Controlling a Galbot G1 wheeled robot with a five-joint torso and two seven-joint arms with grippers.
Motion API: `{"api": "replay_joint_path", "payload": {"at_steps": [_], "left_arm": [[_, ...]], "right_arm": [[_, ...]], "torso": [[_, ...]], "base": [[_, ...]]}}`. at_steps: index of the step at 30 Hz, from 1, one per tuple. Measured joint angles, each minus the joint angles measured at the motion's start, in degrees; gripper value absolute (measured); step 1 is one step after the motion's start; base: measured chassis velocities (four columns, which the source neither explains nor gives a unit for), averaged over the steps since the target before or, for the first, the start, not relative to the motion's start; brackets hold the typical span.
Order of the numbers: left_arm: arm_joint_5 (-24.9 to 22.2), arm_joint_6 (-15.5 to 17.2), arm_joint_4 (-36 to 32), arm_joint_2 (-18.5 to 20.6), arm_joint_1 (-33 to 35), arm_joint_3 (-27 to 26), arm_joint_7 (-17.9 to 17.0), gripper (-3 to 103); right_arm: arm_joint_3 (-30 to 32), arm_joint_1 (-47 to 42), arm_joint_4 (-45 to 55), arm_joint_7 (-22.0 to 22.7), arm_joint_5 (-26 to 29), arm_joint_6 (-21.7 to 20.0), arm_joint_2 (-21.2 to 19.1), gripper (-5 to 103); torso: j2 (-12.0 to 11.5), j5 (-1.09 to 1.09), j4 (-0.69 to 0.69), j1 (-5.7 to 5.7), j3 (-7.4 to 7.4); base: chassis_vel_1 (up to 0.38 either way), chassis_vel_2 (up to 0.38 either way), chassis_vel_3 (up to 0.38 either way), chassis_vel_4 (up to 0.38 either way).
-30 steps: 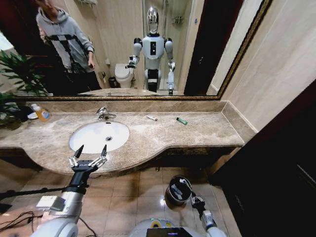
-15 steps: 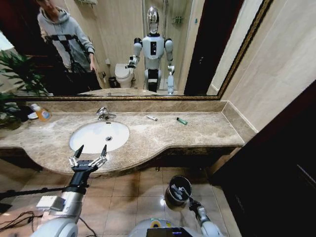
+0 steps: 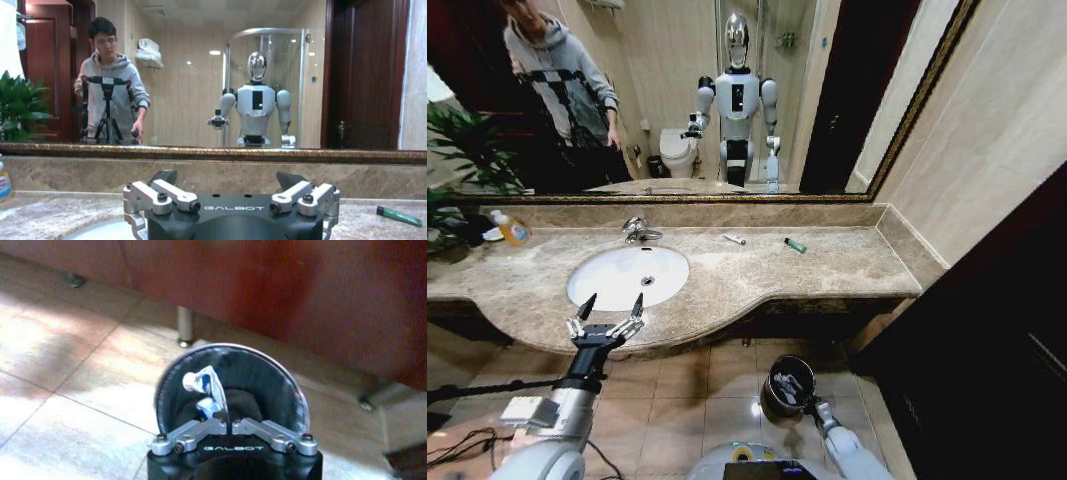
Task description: Pick up the trash from the sink and place it in the trash bin.
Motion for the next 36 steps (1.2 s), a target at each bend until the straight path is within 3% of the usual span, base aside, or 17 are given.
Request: {"api": "replay_joint_path", "payload": {"at_steps": [4,6,10,12,14,15,17,18,21,24,26,31,36], "left_arm": [[0.0,0.0,0.0,0.0,0.0,0.0,0.0,100],[0.0,0.0,0.0,0.0,0.0,0.0,0.0,100],[0.0,0.0,0.0,0.0,0.0,0.0,0.0,100],[0.0,0.0,0.0,0.0,0.0,0.0,0.0,100],[0.0,0.0,0.0,0.0,0.0,0.0,0.0,100],[0.0,0.0,0.0,0.0,0.0,0.0,0.0,100],[0.0,0.0,0.0,0.0,0.0,0.0,0.0,100],[0.0,0.0,0.0,0.0,0.0,0.0,0.0,100],[0.0,0.0,0.0,0.0,0.0,0.0,0.0,100],[0.0,0.0,0.0,0.0,0.0,0.0,0.0,100],[0.0,0.0,0.0,0.0,0.0,0.0,0.0,100],[0.0,0.0,0.0,0.0,-0.01,0.0,0.0,100],[0.0,0.0,0.0,0.0,0.0,0.0,0.0,100]], "right_arm": [[0.05,1.32,-1.59,-0.05,-0.98,0.16,1.37,-2],[0.07,2.01,-2.22,0.08,-1.26,0.12,2.0,9],[0.36,2.66,-2.5,0.1,-1.28,0.09,2.27,20],[0.64,2.74,-2.4,0.24,-1.27,0.08,2.28,31],[0.7,2.64,-2.26,0.32,-1.26,0.08,2.26,31],[0.85,2.17,-1.7,0.47,-1.19,0.07,2.1,42],[0.9,1.93,-1.4,0.52,-1.12,0.07,2.02,42],[1.02,1.27,-0.41,0.75,-0.86,0.05,1.77,53],[1.22,0.18,1.56,0.96,-0.01,-0.01,1.36,59],[1.14,-3.07,7.67,1.79,3.2,-0.62,0.29,76],[1.04,-4.09,9.48,1.97,4.02,-1.03,-0.08,76],[1.33,-10.61,21.43,2.34,9.33,-2.27,-2.23,97],[2.71,-15.36,30.2,3.33,11.93,-1.57,-3.47,100]], "torso": [[0.0,0.01,0.0,0.0,0.0],[0.0,-0.01,0.0,0.0,0.0],[0.0,0.0,0.0,0.0,0.0],[0.0,-0.01,0.0,-0.01,0.0],[0.0,0.0,0.0,0.0,0.0],[0.0,0.0,0.0,0.0,0.0],[0.0,0.0,0.0,-0.01,0.0],[0.0,0.0,0.0,0.0,0.0],[0.0,0.0,0.0,-0.01,0.0],[0.0,0.02,0.0,-0.01,0.0],[0.0,0.01,0.0,0.0,0.0],[0.0,0.01,-0.01,-0.01,-0.01],[0.0,0.01,0.0,0.0,0.0]], "base": [[0.0,0.0,0.0,0.0],[0.0,0.0,0.0,0.0],[0.0,0.0,0.0,0.0],[0.0,0.0,0.0,0.0],[0.0,0.0,0.0,0.0],[0.0,0.0,0.0,0.0],[0.0,0.0,0.0,0.0],[0.0,0.0,0.0,0.0],[0.0,0.0,0.0,0.0],[0.0,0.0,0.0,0.0],[0.0,0.0,0.0,0.0],[0.0,0.0,0.0,0.0],[0.0,0.0,0.0,0.0]]}}
